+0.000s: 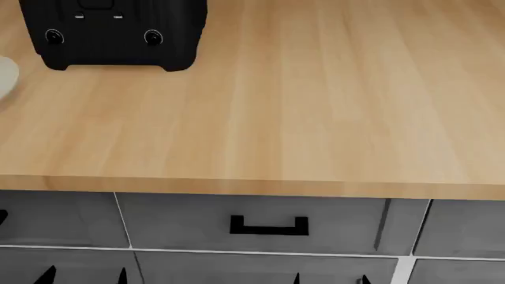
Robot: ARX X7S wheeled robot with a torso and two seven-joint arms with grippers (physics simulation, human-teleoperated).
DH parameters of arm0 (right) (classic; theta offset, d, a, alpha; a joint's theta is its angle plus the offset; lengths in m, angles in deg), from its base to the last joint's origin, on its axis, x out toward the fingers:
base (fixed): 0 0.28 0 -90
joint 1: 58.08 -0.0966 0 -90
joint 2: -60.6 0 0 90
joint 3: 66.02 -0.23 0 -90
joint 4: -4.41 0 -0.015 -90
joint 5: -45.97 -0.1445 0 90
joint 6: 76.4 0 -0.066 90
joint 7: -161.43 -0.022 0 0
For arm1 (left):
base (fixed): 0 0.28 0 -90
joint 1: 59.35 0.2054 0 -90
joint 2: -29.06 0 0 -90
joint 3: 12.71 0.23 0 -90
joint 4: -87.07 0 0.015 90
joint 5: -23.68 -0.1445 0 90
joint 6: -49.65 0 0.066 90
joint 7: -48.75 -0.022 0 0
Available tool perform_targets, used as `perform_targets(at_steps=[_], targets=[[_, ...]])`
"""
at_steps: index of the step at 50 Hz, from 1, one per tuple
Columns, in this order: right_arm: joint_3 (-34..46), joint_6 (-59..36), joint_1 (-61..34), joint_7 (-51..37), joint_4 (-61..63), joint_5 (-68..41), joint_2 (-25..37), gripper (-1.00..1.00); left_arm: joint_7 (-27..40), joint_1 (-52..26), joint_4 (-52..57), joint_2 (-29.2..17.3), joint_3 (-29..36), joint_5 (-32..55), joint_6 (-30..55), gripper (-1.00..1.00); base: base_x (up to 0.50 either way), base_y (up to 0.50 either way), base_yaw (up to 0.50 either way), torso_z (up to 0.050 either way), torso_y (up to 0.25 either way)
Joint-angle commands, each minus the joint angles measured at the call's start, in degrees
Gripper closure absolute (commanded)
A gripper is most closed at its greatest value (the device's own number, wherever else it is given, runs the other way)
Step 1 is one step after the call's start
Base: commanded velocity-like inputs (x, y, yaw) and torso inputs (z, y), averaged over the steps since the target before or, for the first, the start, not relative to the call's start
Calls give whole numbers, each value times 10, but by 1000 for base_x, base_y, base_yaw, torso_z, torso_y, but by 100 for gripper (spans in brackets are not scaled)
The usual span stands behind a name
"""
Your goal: Place the toasted item on a plate.
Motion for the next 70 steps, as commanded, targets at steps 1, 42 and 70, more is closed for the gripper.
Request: perform_targets(at_steps=[1, 42, 70], targets=[[7, 0, 0, -7, 0, -5, 5, -100, 6, 0, 0, -6, 6, 6, 0, -100, 0, 0, 0, 0, 0], [51, -35, 5, -65, 69, -43, 54, -100, 50, -14, 39, -57, 58, 27, 50, -100, 0, 0, 0, 30, 0], [62, -131, -25, -79, 186, -51, 89, -100, 59, -52, 153, -84, 67, 48, 156, -100, 0, 0, 0, 50, 0]])
